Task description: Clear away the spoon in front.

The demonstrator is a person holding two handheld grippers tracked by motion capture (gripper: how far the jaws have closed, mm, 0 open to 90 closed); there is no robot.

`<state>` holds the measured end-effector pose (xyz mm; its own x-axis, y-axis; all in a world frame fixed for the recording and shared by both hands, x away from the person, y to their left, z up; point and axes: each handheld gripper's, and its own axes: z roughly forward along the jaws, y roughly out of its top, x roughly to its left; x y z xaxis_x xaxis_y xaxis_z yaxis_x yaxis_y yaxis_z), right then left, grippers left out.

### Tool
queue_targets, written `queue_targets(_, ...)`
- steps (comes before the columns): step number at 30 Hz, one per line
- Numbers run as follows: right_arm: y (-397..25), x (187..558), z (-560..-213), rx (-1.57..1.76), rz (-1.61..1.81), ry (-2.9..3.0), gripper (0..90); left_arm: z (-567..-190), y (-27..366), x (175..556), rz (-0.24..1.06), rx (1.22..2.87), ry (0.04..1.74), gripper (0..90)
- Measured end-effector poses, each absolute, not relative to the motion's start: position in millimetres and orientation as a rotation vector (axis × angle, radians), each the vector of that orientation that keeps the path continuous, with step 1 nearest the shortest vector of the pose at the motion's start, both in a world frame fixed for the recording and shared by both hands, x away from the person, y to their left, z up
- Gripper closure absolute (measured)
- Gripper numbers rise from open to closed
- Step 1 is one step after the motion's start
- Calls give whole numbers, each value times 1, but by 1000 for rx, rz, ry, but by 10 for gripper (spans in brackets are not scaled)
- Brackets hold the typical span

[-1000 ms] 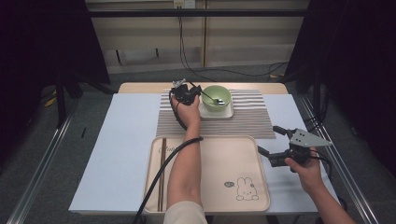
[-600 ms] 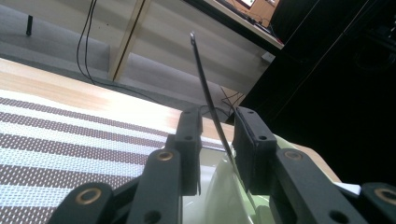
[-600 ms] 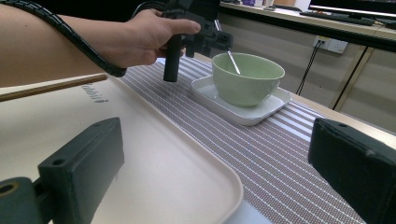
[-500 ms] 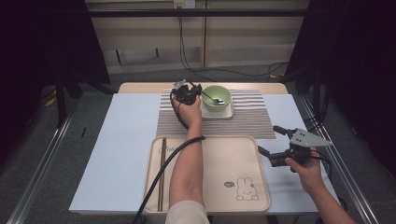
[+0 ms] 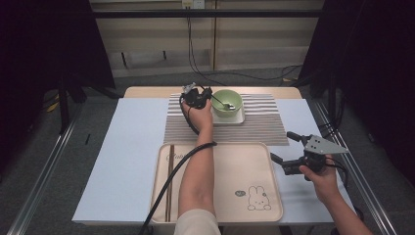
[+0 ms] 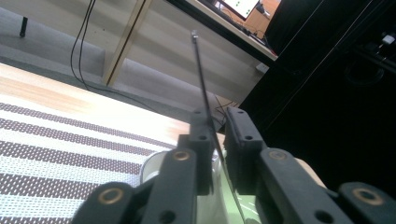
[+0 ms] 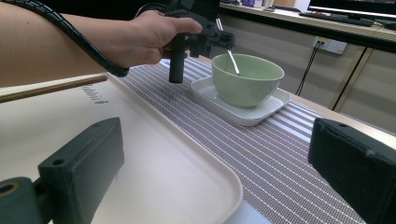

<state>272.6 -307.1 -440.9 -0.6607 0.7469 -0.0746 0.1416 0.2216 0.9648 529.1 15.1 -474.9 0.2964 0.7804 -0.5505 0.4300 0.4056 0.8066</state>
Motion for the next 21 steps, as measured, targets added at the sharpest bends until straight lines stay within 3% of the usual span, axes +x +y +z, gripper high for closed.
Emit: queue_targets(21, -308, 273, -440, 814, 1464, 1964, 31, -461, 14, 526, 286, 1173, 1292, 894)
